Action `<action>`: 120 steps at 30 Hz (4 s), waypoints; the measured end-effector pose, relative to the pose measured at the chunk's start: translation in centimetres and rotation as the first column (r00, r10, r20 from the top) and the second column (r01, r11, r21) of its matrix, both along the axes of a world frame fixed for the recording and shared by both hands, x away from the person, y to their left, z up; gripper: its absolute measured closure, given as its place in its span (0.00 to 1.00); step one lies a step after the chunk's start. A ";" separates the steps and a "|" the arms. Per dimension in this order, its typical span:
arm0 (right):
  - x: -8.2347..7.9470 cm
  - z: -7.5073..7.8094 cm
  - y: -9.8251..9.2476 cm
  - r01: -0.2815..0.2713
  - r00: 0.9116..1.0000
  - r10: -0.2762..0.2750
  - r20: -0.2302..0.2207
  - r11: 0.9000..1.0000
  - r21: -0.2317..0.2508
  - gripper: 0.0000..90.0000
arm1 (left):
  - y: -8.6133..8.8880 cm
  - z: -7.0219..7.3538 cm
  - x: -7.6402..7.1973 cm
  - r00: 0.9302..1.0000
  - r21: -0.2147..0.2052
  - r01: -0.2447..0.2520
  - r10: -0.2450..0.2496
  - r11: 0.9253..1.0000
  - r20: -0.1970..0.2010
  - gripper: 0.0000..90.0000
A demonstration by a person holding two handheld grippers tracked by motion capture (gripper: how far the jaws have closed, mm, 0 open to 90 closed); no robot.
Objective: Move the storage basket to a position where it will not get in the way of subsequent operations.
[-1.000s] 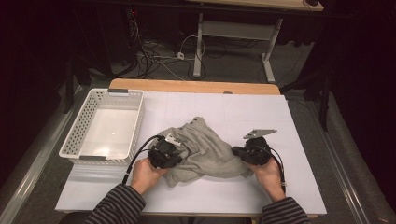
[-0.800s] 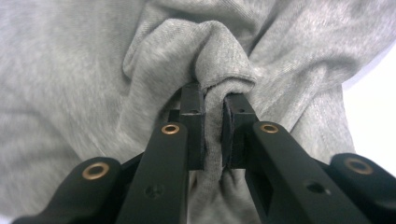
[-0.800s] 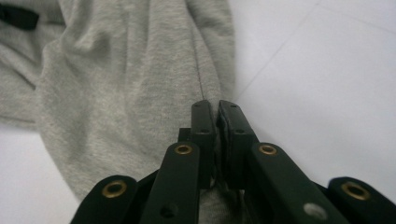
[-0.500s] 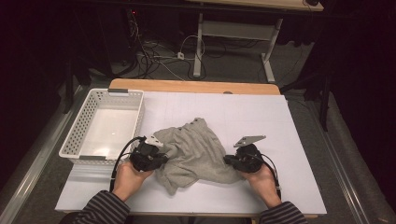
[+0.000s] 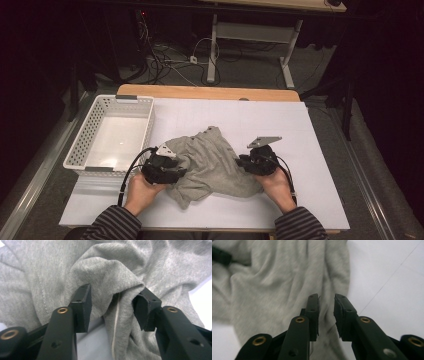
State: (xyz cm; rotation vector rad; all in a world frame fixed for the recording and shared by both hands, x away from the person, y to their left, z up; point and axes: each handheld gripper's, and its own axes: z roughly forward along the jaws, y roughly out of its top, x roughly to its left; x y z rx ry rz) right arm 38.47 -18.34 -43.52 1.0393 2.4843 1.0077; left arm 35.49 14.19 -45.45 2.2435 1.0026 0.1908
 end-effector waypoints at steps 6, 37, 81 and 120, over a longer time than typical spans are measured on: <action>4.4 -0.8 1.5 0.058 0.997 -0.060 -0.046 0.998 -0.025 0.75 | 0.5 -0.1 0.3 1.000 -0.035 -0.012 0.012 0.999 -0.018 0.54; 5.3 -0.1 1.2 0.038 0.999 -0.039 -0.003 0.997 -0.064 0.92 | 0.5 -1.0 0.3 0.999 -0.009 0.002 -0.002 1.000 -0.046 0.59; -2.4 -2.7 -8.8 0.184 0.982 -0.183 -0.056 0.983 0.013 0.78 | 1.7 2.3 -1.8 0.999 -0.075 0.031 -0.028 0.997 0.031 0.57; 0.0 -3.1 -5.8 0.161 0.986 -0.162 -0.026 0.987 -0.024 0.75 | -3.0 -1.3 -0.8 0.986 0.043 0.140 -0.136 0.989 -0.093 0.93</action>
